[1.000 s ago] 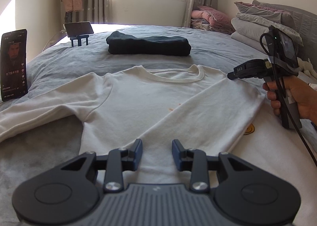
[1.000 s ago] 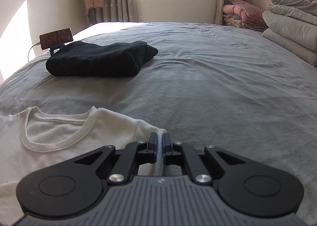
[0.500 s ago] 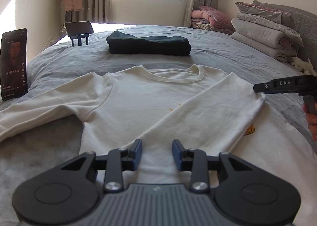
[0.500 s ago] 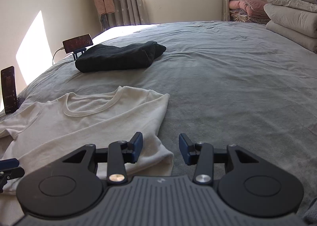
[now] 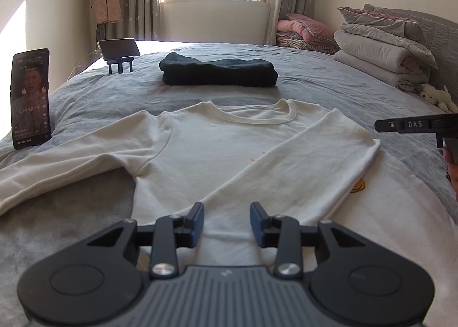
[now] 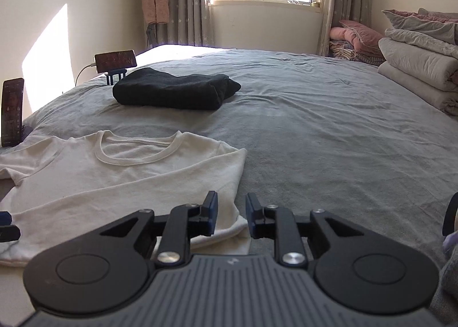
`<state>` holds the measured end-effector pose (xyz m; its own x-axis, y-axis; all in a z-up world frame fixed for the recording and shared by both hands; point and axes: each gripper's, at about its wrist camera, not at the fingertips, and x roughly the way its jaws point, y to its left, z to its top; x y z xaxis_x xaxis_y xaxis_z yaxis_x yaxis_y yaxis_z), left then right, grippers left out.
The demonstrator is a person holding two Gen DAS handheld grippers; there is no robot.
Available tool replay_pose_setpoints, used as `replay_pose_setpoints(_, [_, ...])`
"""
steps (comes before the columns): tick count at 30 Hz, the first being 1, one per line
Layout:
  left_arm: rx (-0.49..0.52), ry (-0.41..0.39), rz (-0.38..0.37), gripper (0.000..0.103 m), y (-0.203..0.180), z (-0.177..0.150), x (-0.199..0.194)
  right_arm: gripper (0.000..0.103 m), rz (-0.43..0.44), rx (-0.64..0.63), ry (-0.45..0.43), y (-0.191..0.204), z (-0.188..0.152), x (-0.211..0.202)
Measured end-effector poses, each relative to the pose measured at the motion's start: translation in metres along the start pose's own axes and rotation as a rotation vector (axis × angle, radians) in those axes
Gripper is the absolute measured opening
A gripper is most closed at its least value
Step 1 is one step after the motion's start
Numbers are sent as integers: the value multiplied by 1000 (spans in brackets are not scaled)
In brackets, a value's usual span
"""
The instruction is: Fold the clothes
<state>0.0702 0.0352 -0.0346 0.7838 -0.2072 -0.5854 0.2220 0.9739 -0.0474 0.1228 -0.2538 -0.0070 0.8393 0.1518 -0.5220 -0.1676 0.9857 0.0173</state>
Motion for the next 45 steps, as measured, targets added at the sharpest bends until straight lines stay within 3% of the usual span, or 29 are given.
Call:
replay_pose_setpoints(5, [8,16,3,36,0,-4,0,24,41,-40,44,16,-8,10])
replay_pose_setpoints(8, [39,18,16,36,-4,-8,-4,27,45,-11,105,12,-22,25])
replay_pose_setpoints(11, [35,21,14,37,-1,-11,-7,28,62,32,95,6,-25,20])
replay_pose_setpoints(14, [18,25,9,37,3,-13,-11,44,52,42,102,5,-27,13])
replay_pose_setpoints(20, [30,27,20,37,1,-18,-19,47,32,45,114,9,-32,5])
replay_pose_setpoints(24, [40,32,33,37,-1,-19,-22,64,34,28,129,17,-37,-2])
replay_pose_setpoints(30, [-11,48,57,38,7,-15,-33,67,-26,-28,142,37,-42,-15])
replay_pose_setpoints(32, [-31,46,92,42,11,-13,-37,70,-31,-33,143,40,-44,-20])
replay_pose_setpoints(34, [-53,41,149,56,18,-12,-41,76,-36,-38,147,44,-45,-25])
replay_pose_setpoints(36, [-81,37,208,62,27,-10,-44,81,-36,-46,150,48,-45,-29])
replay_pose_setpoints(40, [-163,28,305,83,55,-7,-48,89,-46,-124,113,63,-45,-40])
replay_pose_setpoints(42, [-205,16,357,89,72,-6,-52,96,-65,-176,76,72,-43,-46])
replay_pose_setpoints(45, [-295,11,421,93,101,-8,-57,99,-79,-227,19,82,-40,-53])
